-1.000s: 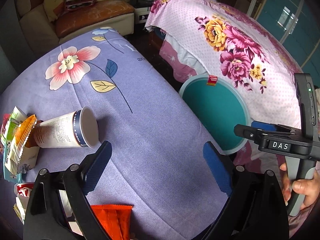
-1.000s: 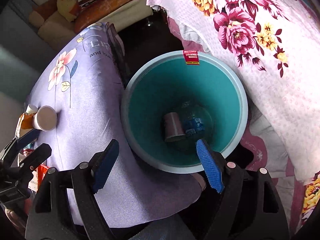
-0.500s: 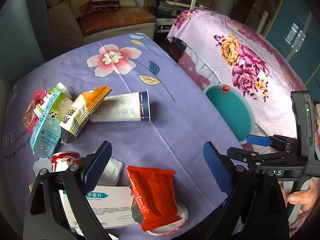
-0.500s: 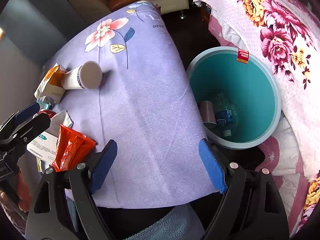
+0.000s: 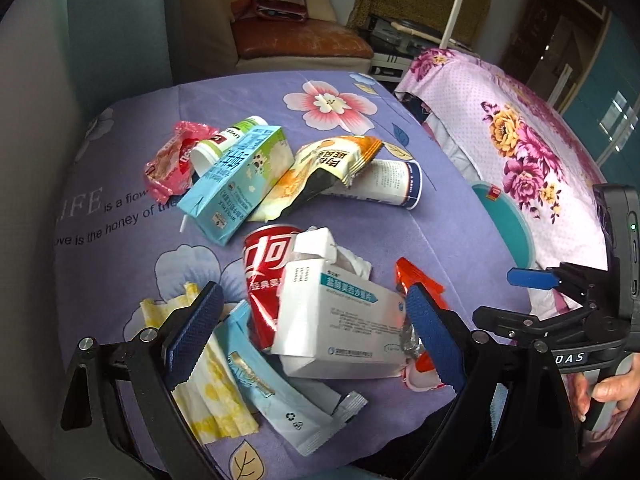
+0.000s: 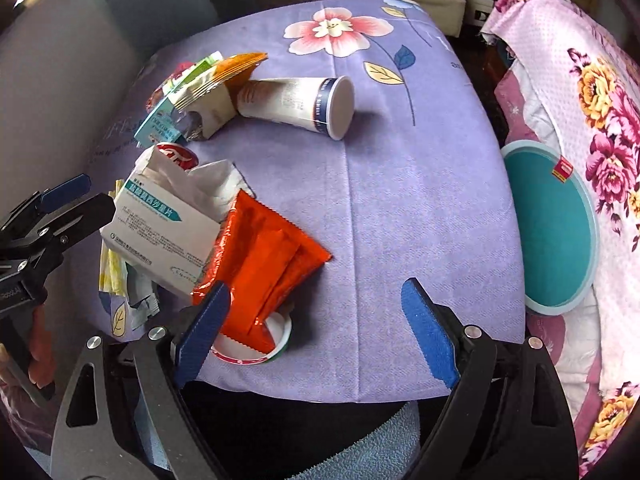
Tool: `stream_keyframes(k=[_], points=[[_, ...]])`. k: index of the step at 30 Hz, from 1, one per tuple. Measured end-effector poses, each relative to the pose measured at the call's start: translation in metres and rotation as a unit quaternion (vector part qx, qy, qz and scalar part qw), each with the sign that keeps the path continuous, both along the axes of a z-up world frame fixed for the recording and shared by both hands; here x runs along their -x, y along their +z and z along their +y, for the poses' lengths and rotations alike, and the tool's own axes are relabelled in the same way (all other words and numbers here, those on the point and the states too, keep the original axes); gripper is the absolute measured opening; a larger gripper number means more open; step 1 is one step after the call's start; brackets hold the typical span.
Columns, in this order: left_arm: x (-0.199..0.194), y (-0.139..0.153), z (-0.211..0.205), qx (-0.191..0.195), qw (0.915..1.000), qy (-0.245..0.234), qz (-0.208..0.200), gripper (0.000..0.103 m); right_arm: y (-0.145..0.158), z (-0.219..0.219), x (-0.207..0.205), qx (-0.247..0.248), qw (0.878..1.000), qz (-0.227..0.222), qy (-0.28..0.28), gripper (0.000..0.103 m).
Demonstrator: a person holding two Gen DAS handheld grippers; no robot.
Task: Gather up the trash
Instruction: 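Move both grippers back to the trash pile on the bed, then grasp the white medicine box with the right gripper while the left gripper grasps the yellow-patterned wrapper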
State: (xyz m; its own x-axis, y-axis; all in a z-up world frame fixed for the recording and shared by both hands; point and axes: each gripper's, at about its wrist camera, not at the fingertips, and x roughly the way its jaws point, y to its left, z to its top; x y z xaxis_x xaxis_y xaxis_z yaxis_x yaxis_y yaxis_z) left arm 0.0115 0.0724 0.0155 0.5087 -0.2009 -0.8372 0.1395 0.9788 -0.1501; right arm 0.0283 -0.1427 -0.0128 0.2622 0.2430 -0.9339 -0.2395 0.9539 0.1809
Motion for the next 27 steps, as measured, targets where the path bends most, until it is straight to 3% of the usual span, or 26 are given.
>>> stream_keyframes(k=[12, 20, 25, 26, 27], points=[[0.031, -0.047, 0.086, 0.013, 0.9949, 0.083, 0.056, 0.093, -0.006, 0.106, 0.004, 0.066, 0.985, -0.010, 0.161, 0.087], [0.032, -0.068, 0.091, 0.019, 0.9928, 0.086, 0.081, 0.093, -0.023, 0.136, -0.005, 0.099, 0.973, -0.012, 0.208, 0.087], [0.028, -0.080, 0.085, 0.019, 0.9920, 0.079, 0.097, 0.093, -0.024, 0.135, -0.012, 0.084, 0.975, -0.020, 0.204, 0.086], [0.027, -0.082, 0.084, 0.017, 0.9919, 0.077, 0.099, 0.093, -0.024, 0.135, -0.014, 0.080, 0.976, -0.021, 0.201, 0.085], [0.027, -0.085, 0.084, 0.014, 0.9917, 0.077, 0.102, 0.093, -0.023, 0.134, -0.014, 0.075, 0.976, -0.022, 0.201, 0.078]])
